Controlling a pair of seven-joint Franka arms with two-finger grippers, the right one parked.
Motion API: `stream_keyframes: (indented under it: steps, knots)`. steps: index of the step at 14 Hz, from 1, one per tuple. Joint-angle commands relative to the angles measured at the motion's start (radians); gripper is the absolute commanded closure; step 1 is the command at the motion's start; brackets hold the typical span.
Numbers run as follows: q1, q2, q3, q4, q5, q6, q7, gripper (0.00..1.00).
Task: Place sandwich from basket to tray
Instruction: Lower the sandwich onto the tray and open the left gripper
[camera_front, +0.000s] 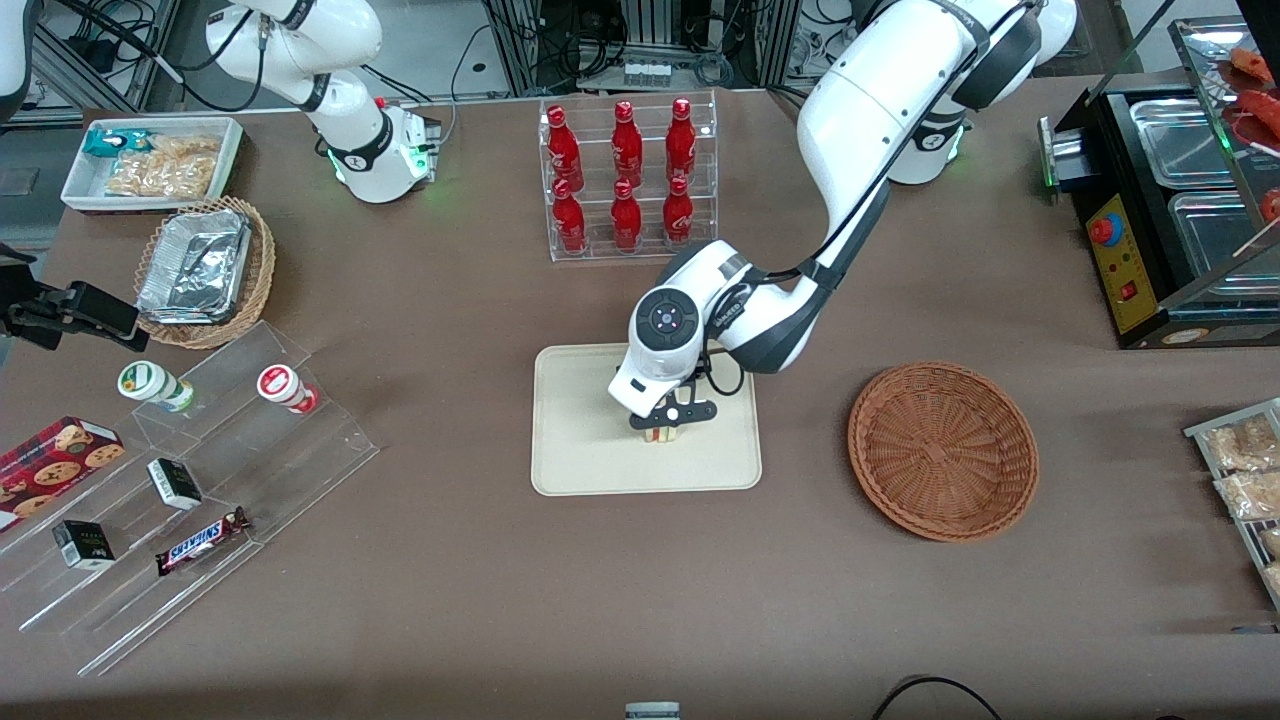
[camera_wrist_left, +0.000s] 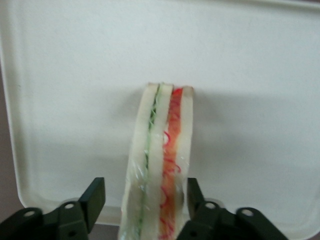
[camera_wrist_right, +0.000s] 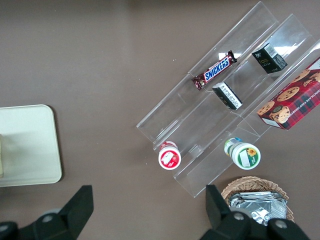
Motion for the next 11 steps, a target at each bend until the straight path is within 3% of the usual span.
stream_keyframes:
  steps: [1,7,11]
  knots:
    - [-0.011,0.014,0.024,0.04,0.001,-0.009,-0.016,0.0]
    - [-0.005,-0.128,0.175,0.03,0.072,-0.059,0.003,0.0]
    - [0.058,-0.285,0.246,0.028,0.054,-0.319,0.278,0.0]
